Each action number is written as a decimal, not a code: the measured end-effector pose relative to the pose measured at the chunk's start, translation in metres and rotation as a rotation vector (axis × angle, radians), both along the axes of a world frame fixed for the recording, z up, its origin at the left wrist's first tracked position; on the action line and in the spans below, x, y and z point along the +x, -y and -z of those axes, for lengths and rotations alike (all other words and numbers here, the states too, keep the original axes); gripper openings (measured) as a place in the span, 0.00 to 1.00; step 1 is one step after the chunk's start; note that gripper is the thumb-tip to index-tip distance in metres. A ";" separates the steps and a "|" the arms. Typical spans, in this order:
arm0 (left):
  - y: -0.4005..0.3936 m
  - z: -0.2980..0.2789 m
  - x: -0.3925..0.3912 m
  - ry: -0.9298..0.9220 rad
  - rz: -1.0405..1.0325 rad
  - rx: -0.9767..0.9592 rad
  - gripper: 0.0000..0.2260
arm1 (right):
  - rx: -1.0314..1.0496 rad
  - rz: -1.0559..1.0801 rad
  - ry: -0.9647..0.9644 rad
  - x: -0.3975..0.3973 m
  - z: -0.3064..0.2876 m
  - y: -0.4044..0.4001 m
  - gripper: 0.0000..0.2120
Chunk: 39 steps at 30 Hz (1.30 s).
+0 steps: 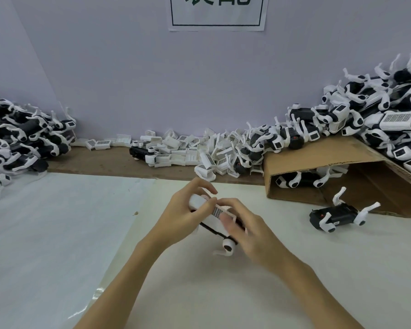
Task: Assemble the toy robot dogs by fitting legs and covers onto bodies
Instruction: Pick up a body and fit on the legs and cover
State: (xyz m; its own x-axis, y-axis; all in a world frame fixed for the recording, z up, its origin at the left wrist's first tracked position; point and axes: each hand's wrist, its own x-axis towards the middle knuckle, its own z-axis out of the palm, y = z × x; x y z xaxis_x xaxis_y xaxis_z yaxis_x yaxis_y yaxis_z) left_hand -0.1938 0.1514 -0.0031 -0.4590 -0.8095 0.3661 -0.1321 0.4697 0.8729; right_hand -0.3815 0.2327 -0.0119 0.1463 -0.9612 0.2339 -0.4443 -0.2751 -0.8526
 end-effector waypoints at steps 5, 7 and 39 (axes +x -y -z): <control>0.001 0.007 -0.001 0.111 -0.032 -0.340 0.13 | 0.161 -0.073 0.076 -0.023 -0.008 0.003 0.11; 0.005 0.007 0.002 0.157 -0.093 -0.424 0.19 | 0.077 0.013 0.136 -0.022 -0.007 0.003 0.14; 0.008 0.019 -0.001 0.205 -0.058 -0.354 0.13 | -0.455 0.285 -0.546 -0.024 0.011 0.015 0.15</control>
